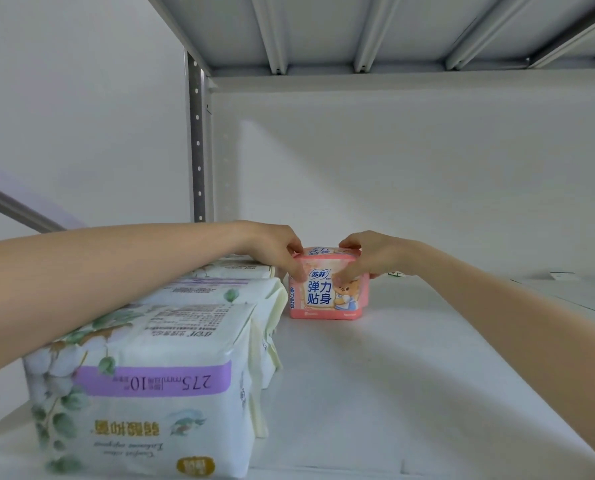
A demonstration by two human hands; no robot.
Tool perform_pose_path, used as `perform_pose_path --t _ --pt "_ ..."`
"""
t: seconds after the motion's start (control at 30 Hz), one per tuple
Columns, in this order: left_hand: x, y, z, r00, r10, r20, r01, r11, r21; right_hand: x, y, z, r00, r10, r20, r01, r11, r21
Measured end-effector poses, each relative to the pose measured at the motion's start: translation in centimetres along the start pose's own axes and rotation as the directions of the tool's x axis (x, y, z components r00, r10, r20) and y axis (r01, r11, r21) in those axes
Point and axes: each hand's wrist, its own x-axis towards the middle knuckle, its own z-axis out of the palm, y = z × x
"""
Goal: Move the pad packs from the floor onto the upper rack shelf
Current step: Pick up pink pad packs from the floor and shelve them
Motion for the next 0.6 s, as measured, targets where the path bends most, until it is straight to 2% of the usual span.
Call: perform_pose_path --t 0.2,0.4,0.6 --pt "-1.5 0.9 -0.9 0.998 0.017 -0.061 -0.009 0.991 0.136 -0.7 0.0 0.0 0.992 -0.049 -0.113 0.034 0.99 -0.133" --pt "-4.4 1.9 -2.7 0.98 0.095 -0.175 -0.034 0.945 0.324 -3.5 -0.6 -0.4 0.959 -0.145 -0.241 0.086 0.967 -0.24" --pt "-8.7 3.9 -4.2 0.942 0.148 -0.3 0.007 0.888 0.46 -8.1 -2.4 -0.6 0.9 -0.258 -0.351 0.061 0.872 -0.486"
